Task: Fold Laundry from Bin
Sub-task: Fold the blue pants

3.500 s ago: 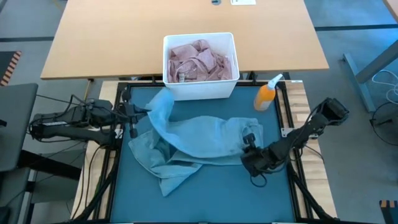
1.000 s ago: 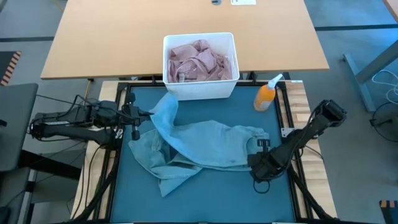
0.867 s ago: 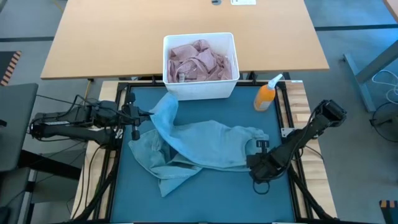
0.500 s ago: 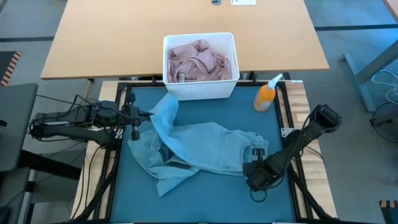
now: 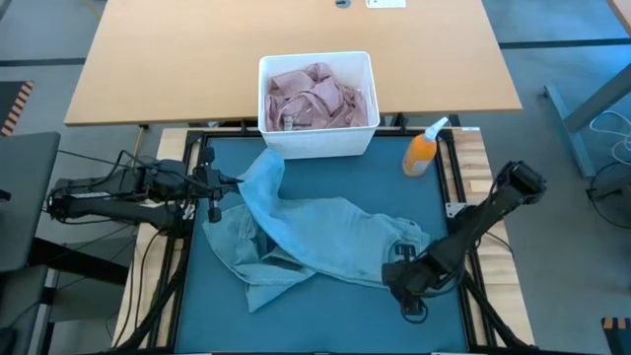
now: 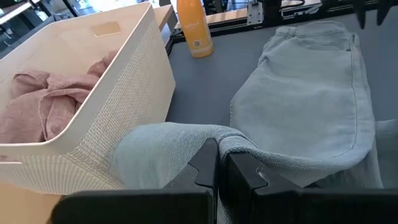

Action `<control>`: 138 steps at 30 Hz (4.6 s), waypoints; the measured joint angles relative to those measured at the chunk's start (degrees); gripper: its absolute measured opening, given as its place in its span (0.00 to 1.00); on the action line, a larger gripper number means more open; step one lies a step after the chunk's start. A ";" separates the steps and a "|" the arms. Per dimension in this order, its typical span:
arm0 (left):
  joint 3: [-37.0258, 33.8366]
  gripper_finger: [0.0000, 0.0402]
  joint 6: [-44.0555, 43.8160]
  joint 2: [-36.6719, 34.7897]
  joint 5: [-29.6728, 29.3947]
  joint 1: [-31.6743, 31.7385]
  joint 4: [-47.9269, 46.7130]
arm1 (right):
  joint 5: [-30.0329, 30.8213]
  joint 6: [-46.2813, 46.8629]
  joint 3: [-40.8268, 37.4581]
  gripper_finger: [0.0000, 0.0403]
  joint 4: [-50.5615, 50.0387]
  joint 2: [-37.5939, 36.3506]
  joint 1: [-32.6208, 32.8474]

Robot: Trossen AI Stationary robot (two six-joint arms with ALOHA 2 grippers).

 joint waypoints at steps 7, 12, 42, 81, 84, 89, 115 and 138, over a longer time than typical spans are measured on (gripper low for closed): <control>0.00 0.00 -1.73 0.00 1.81 0.00 0.18 | 12.54 9.41 -9.53 0.31 3.04 -1.20 -0.03; 0.80 0.00 -1.69 0.07 4.88 0.00 2.90 | 9.39 13.93 -19.45 0.20 20.15 -1.17 3.08; 13.60 0.00 -25.15 20.56 16.57 -14.43 -22.82 | -8.32 46.79 -21.23 0.06 25.05 -2.29 17.11; 18.64 0.35 -28.03 27.33 -7.69 -4.83 -40.53 | -10.88 66.54 -21.14 0.07 22.85 -2.36 23.71; 18.64 0.35 -28.17 24.91 -7.21 -4.24 -40.95 | -10.84 66.59 -21.10 0.07 21.99 -2.38 23.71; 18.64 0.35 -22.49 21.81 -2.75 -4.15 -41.40 | -10.86 66.13 -21.08 0.07 21.65 -2.38 23.71; -5.36 0.35 -14.81 26.71 11.94 15.11 -6.98 | -10.97 65.50 -21.16 0.07 21.32 -2.34 23.71; -5.23 0.26 -9.78 53.90 19.33 12.12 0.23 | -9.55 61.76 -21.25 0.07 20.60 -2.34 23.71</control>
